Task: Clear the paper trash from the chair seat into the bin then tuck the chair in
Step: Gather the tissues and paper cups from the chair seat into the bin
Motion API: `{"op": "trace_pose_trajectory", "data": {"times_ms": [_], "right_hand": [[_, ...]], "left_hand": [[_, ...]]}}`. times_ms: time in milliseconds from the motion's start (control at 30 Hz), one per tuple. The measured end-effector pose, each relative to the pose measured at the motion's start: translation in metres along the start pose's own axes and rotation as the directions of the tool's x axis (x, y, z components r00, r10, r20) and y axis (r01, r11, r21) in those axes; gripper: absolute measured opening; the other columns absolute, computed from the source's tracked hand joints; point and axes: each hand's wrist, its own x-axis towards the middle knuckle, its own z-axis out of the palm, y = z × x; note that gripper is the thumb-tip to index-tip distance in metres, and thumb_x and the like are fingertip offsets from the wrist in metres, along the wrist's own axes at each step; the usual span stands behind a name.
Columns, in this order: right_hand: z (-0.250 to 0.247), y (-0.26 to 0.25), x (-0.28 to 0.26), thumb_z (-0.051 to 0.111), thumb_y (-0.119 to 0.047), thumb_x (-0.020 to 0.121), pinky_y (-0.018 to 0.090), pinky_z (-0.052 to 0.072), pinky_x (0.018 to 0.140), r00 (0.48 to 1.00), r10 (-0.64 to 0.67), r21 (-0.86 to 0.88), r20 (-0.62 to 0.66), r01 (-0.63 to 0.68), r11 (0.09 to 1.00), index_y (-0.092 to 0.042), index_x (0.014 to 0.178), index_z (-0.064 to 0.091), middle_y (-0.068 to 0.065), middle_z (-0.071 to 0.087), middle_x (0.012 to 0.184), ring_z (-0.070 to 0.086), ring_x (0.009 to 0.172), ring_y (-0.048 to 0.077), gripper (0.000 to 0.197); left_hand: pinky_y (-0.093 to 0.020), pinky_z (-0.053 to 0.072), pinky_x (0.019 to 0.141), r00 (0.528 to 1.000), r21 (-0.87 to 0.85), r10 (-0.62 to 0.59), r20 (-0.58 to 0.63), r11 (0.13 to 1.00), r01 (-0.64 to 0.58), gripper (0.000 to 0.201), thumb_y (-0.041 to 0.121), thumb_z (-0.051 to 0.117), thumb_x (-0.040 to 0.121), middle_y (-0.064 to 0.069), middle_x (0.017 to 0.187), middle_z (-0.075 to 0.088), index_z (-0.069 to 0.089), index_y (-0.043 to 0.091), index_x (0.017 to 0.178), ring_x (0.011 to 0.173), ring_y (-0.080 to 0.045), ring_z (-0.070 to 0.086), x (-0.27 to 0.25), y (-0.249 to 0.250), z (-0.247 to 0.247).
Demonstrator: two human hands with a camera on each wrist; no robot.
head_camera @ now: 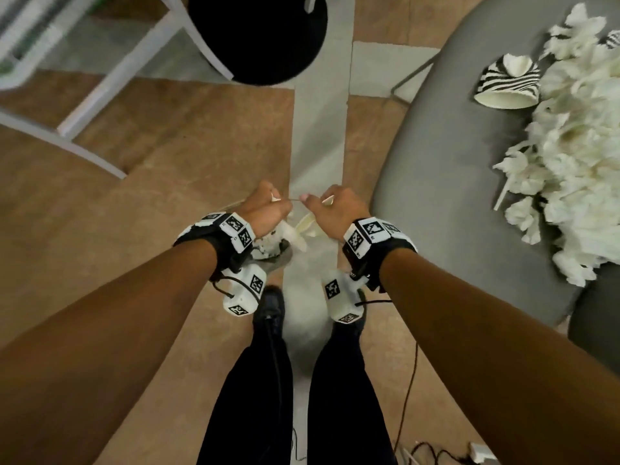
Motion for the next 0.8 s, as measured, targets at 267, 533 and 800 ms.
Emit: {"op": "trace_pose_trajectory", "data": {"times_ms": [267, 533, 800], "right_hand": [[0.131, -0.018, 0.036, 0.045, -0.072, 0.084, 0.040, 0.044, 0.092, 0.964, 0.230, 0.077, 0.130, -0.241, 0.967, -0.012, 0.126, 0.051, 0.017, 0.055, 0.129, 0.056, 0.115, 0.036, 0.073], [0.151, -0.021, 0.034, 0.040, -0.081, 0.066, 0.050, 0.054, 0.092, 0.937, 0.205, 0.088, 0.282, -0.238, 0.967, -0.013, 0.118, 0.061, 0.014, 0.068, 0.117, 0.067, 0.104, 0.036, 0.088], [0.039, -0.014, 0.015, 0.057, -0.056, 0.066, 0.046, 0.054, 0.075, 0.966, 0.161, 0.205, 0.200, -0.202, 0.958, -0.019, 0.072, 0.065, 0.007, 0.073, 0.082, 0.070, 0.083, 0.033, 0.038]], "left_hand": [[-0.033, 0.045, 0.076, 0.993, -0.049, -0.122, -0.012, 0.991, 0.121, 0.065, 0.007, 0.064, 0.087, -0.013, 0.118, 0.050, 0.025, 0.008, 0.139, 0.100, -0.029, 0.058, 0.032, -0.140, -0.008], [-0.043, 0.048, 0.103, 0.993, -0.087, -0.096, 0.063, 0.991, 0.102, 0.081, 0.042, 0.059, 0.065, 0.000, 0.137, 0.059, 0.040, 0.029, 0.142, 0.123, -0.023, 0.058, 0.059, -0.179, -0.012], [-0.032, 0.049, 0.087, 0.998, 0.160, 0.064, -0.019, 0.985, -0.061, 0.021, 0.014, 0.056, 0.092, -0.009, 0.106, 0.069, 0.065, 0.013, 0.111, 0.100, -0.029, 0.064, 0.024, -0.040, -0.057]]}}
